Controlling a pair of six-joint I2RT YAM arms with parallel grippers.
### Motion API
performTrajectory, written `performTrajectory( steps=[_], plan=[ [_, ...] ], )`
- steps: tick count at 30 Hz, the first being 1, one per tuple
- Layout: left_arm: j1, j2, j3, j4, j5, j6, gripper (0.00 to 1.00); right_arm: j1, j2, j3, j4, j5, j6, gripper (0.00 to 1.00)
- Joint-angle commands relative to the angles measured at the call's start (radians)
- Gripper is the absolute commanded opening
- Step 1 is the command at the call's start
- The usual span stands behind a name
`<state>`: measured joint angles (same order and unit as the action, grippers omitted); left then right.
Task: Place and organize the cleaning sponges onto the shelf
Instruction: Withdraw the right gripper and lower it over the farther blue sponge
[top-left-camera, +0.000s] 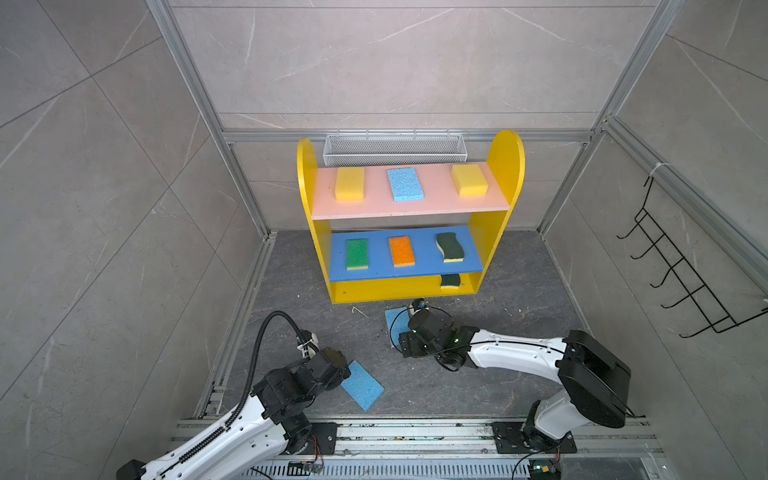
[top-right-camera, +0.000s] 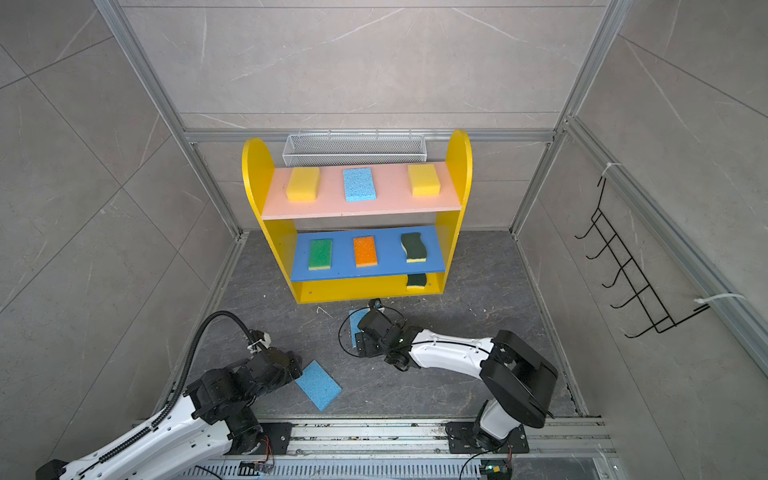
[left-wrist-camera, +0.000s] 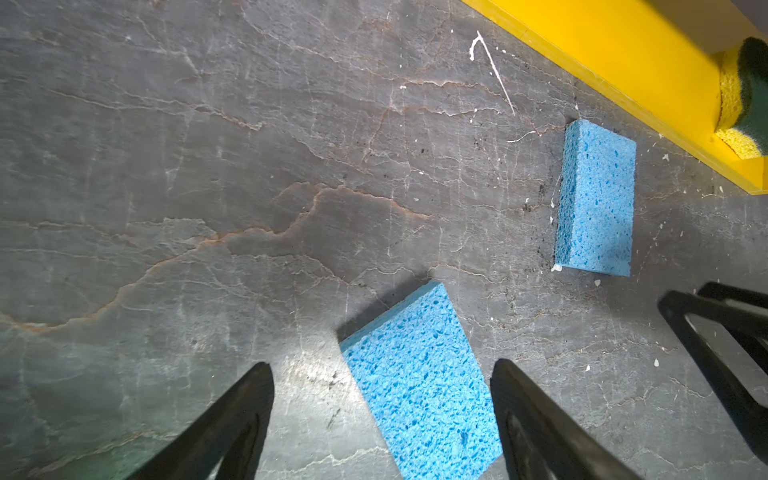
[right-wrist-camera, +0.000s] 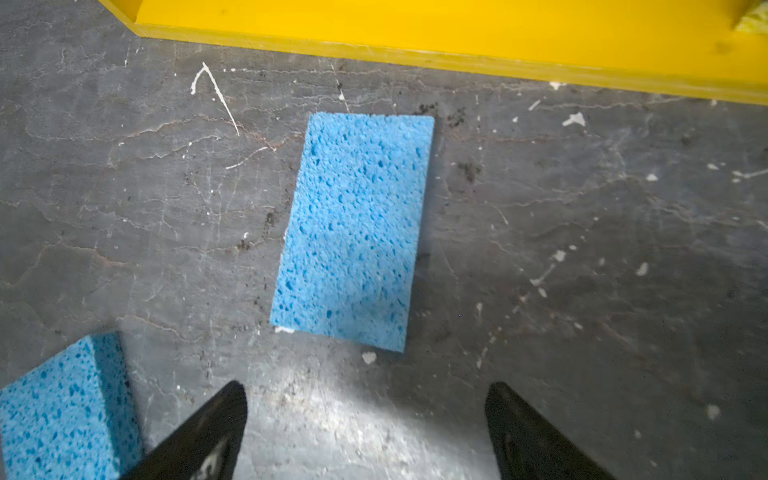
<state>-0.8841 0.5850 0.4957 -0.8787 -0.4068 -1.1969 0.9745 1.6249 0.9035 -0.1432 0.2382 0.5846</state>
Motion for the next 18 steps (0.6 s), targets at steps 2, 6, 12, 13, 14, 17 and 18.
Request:
performTrajectory(
  steps=[2,6,12,13,14,17,18],
  plan=[
    [-0.004,-0.018,0.004,-0.072,-0.010,-0.026,0.85,0.013,0.077,0.072,-0.013,0.051,0.010,0.92],
    [-0.004,-0.028,0.013,-0.093,-0.012,-0.028,0.85,0.030,0.128,0.105,-0.029,0.066,0.008,0.92],
    [-0.004,-0.031,0.009,-0.095,-0.014,-0.032,0.86,0.053,0.179,0.139,-0.047,0.083,0.017,0.93],
    [-0.004,-0.030,0.010,-0.096,-0.014,-0.034,0.86,0.056,0.187,0.146,-0.057,0.090,0.021,0.94],
    [-0.004,-0.030,0.009,-0.097,-0.014,-0.034,0.86,0.057,0.192,0.153,-0.066,0.094,0.023,0.96],
    [-0.005,-0.030,0.009,-0.100,-0.012,-0.036,0.86,0.062,0.205,0.162,-0.080,0.110,0.031,0.97],
    [-0.005,-0.031,0.009,-0.104,-0.015,-0.037,0.86,0.062,0.210,0.167,-0.089,0.119,0.038,0.98]
  ],
)
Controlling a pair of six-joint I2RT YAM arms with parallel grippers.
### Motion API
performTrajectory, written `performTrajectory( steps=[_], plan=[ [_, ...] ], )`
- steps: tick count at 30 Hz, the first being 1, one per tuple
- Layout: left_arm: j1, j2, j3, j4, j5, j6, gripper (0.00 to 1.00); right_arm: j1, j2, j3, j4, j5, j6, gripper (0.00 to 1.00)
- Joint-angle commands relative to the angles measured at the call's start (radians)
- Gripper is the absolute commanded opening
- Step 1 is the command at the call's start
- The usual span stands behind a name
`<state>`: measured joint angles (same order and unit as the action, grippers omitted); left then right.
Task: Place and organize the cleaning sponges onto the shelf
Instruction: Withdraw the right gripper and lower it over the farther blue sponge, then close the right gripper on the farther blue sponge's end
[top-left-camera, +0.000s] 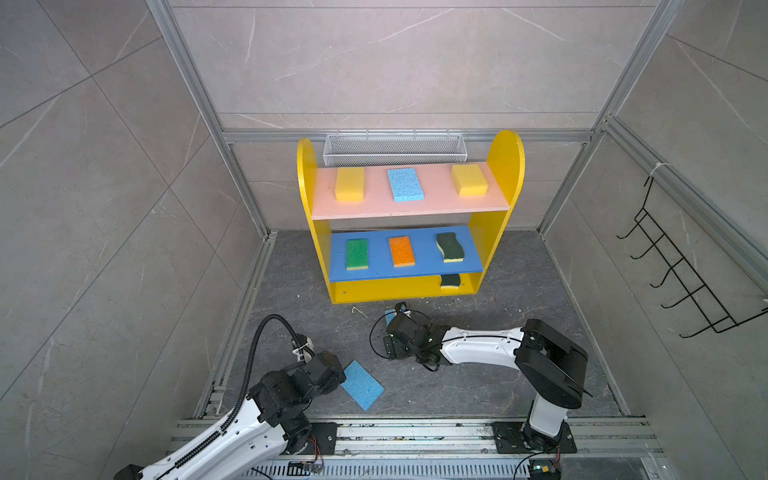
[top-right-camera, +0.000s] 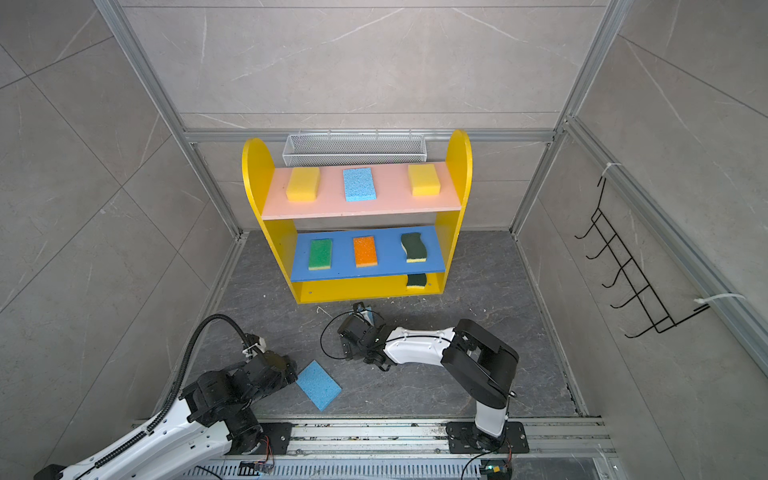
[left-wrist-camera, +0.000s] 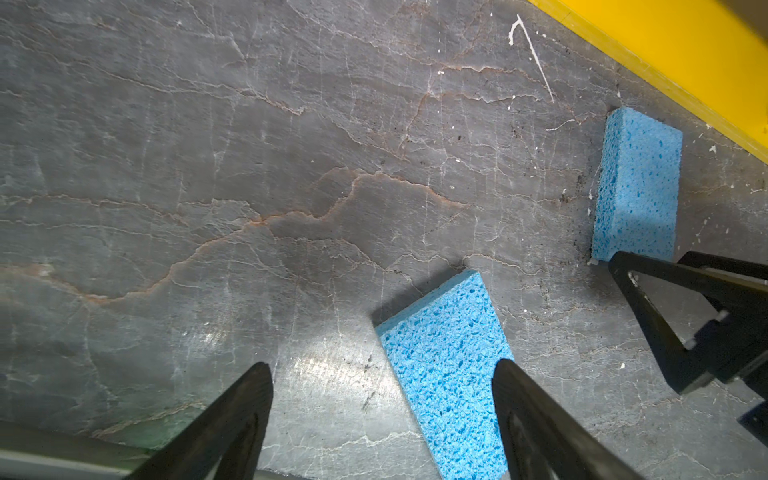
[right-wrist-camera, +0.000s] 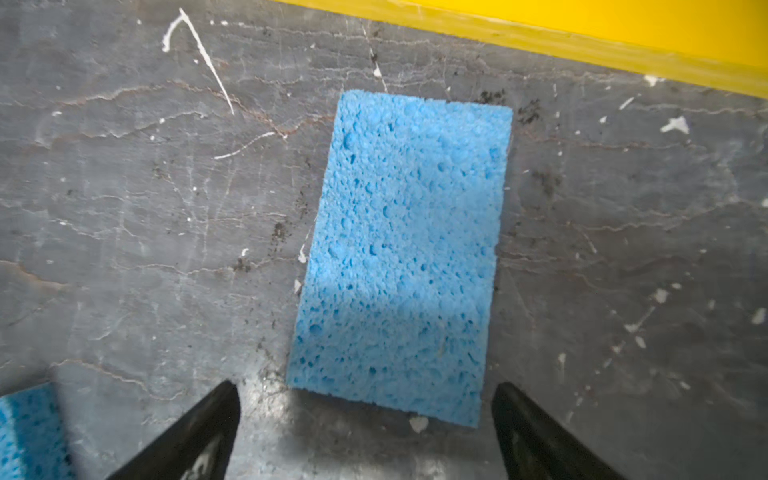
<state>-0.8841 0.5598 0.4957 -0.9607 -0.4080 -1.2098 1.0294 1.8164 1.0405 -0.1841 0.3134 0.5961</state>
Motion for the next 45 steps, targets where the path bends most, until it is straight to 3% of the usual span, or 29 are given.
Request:
performTrajectory(
  steps=[1,27,45],
  plan=[
    [-0.004,-0.006,0.008,-0.023,-0.014,-0.024,0.86,0.008,0.024,0.035,-0.058,0.052,0.033,0.98],
    [-0.004,-0.025,0.001,-0.059,-0.033,-0.040,0.86,0.009,0.176,0.119,-0.092,0.082,0.101,0.95],
    [-0.004,-0.041,0.018,-0.074,-0.045,-0.031,0.86,0.009,0.162,0.074,-0.112,0.166,0.140,0.73]
  ],
)
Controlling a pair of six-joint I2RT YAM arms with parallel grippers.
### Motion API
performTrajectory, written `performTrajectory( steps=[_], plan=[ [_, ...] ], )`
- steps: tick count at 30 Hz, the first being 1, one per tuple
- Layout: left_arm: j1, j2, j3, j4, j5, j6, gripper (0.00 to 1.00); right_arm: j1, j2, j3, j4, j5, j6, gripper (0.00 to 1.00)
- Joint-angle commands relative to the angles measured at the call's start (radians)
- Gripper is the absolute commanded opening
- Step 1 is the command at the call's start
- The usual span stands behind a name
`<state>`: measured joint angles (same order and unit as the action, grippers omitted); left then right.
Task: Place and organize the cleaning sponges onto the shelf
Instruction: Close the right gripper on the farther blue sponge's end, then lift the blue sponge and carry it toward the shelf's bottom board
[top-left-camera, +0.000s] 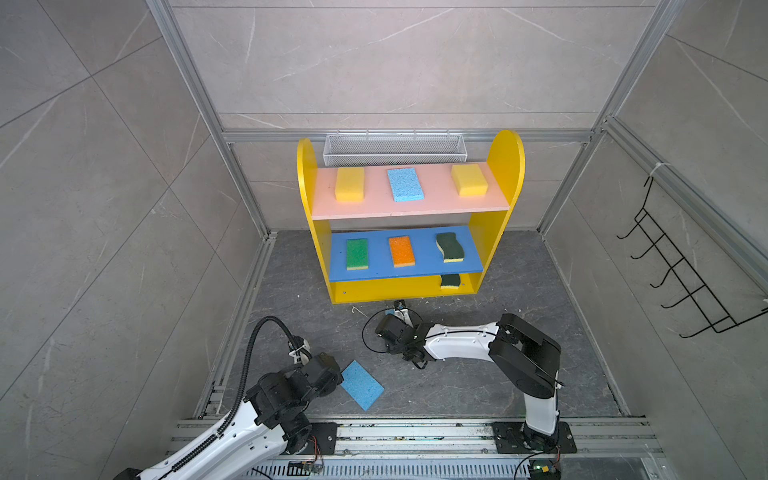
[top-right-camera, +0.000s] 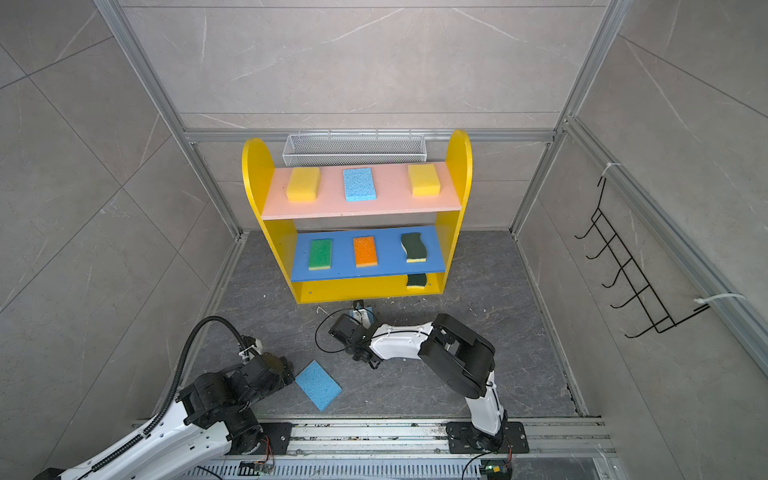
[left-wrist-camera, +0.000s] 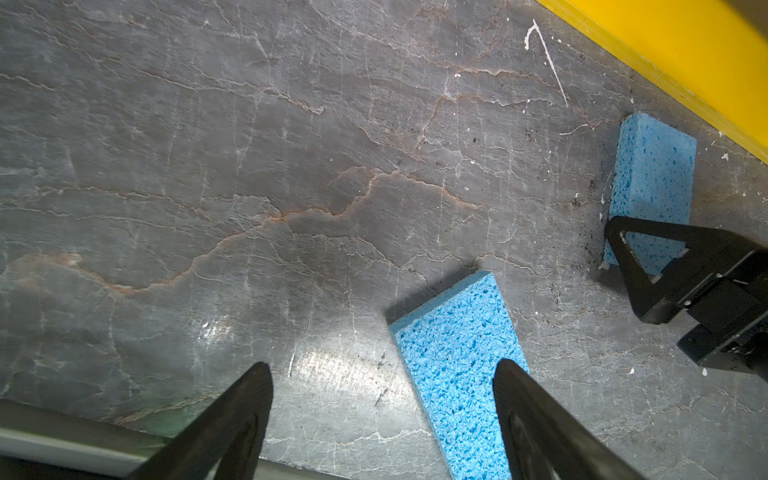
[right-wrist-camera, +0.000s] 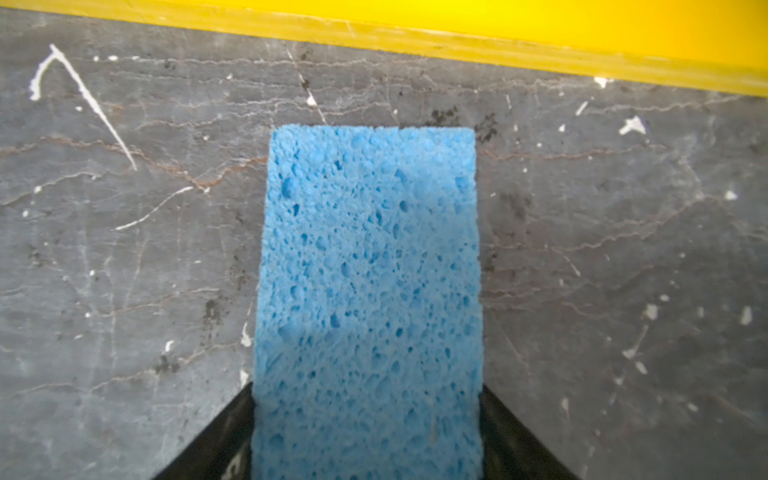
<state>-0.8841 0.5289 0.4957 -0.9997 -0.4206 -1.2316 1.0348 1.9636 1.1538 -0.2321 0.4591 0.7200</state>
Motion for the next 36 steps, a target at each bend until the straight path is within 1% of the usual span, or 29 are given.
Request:
performTrajectory(
  steps=[1,4,7,9,14,21,25,32,36],
  plan=[
    [-0.005,-0.010,0.017,-0.034,-0.033,-0.009,0.86,0.004,0.004,-0.050,-0.057,0.023,0.019,0.72],
    [-0.004,-0.002,0.025,-0.040,-0.033,-0.009,0.86,0.004,-0.033,-0.088,-0.030,0.023,0.021,0.70],
    [-0.004,0.014,0.035,-0.043,-0.037,-0.007,0.86,0.002,-0.081,-0.137,0.021,0.019,0.022,0.65],
    [-0.004,0.025,0.041,-0.041,-0.039,-0.006,0.86,0.003,-0.110,-0.164,0.053,0.018,0.018,0.64],
    [-0.004,0.055,0.051,-0.033,-0.037,0.000,0.86,0.002,-0.166,-0.189,0.069,0.032,0.019,0.63],
    [-0.004,0.064,0.051,-0.007,-0.043,0.016,0.86,0.001,-0.309,-0.245,0.075,0.099,0.002,0.63],
    [-0.004,0.056,0.053,-0.002,-0.046,0.029,0.86,0.001,-0.367,-0.281,0.090,0.139,0.007,0.62],
    [-0.004,0.051,0.070,-0.008,-0.047,0.050,0.86,-0.002,-0.399,-0.314,0.118,0.187,0.016,0.62],
    [-0.004,0.051,0.081,-0.010,-0.080,0.058,0.86,-0.011,-0.378,-0.319,0.148,0.188,0.031,0.62]
  ],
)
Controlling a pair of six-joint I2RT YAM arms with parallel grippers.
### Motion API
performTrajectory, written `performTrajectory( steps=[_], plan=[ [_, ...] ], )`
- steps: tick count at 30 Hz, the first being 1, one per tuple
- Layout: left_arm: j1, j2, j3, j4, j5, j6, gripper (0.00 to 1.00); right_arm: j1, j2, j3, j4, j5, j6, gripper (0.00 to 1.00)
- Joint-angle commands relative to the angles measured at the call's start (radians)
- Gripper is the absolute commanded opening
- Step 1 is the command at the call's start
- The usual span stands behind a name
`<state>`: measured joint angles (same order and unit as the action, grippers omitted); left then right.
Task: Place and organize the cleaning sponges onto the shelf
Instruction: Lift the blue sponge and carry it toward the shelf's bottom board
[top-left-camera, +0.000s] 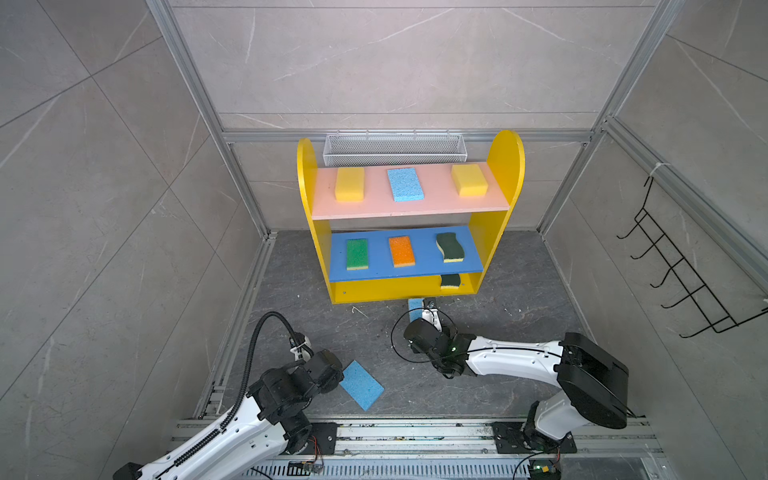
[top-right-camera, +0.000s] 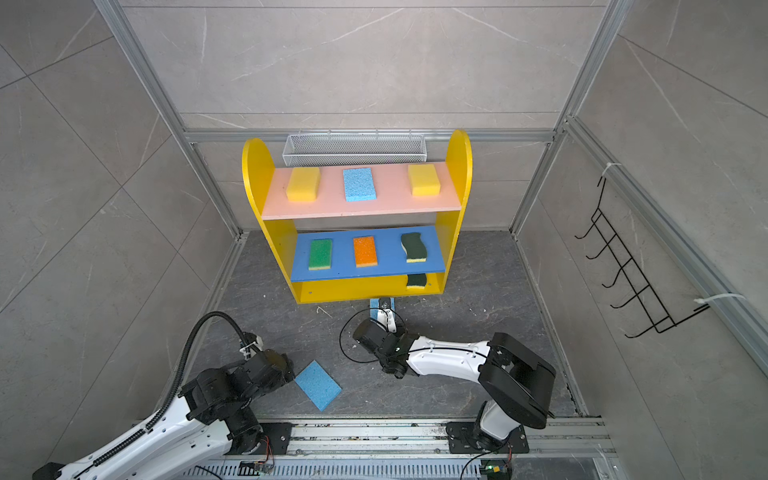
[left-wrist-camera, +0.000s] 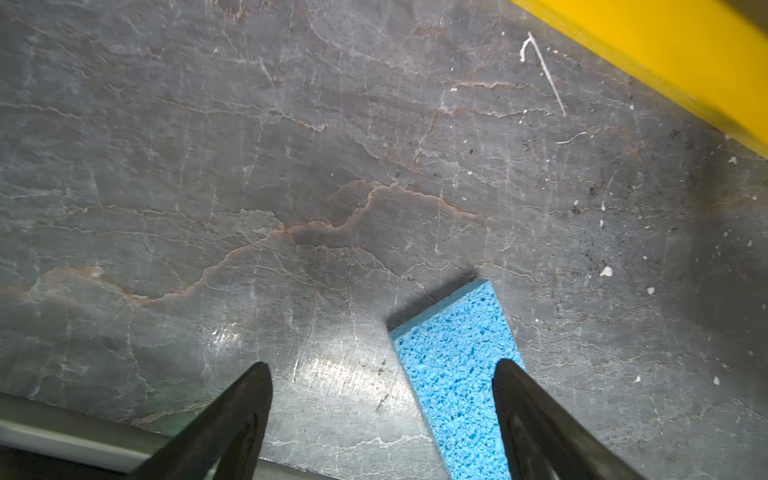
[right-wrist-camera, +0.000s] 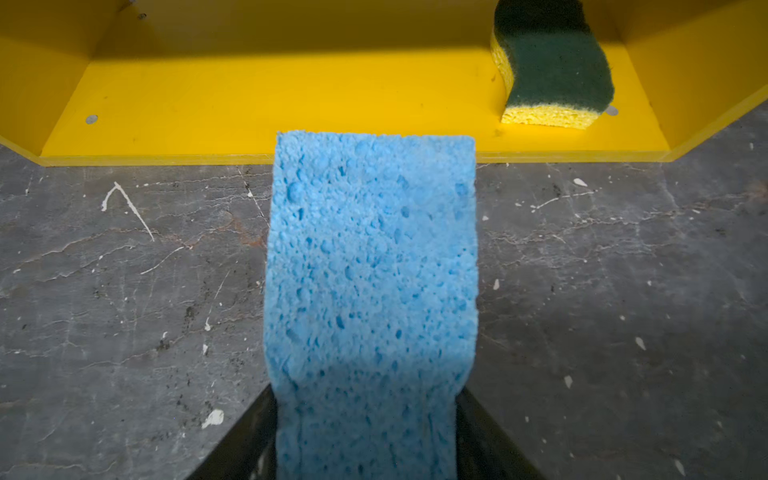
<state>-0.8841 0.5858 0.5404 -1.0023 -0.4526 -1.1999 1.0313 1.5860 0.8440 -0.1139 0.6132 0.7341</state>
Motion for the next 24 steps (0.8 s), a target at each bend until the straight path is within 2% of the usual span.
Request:
performTrajectory(
  steps=[1,8,24],
  plan=[
    [-0.004,-0.006,0.036,-0.007,-0.050,0.026,0.86,-0.011,0.009,-0.006,0.030,0.038,0.017,0.62],
    [-0.004,0.001,0.037,-0.013,-0.063,0.028,0.86,-0.030,0.072,0.022,0.088,0.058,-0.002,0.62],
    [-0.004,0.002,0.038,-0.015,-0.139,0.041,0.86,-0.126,0.257,0.150,0.251,0.000,-0.130,0.62]
  ],
)
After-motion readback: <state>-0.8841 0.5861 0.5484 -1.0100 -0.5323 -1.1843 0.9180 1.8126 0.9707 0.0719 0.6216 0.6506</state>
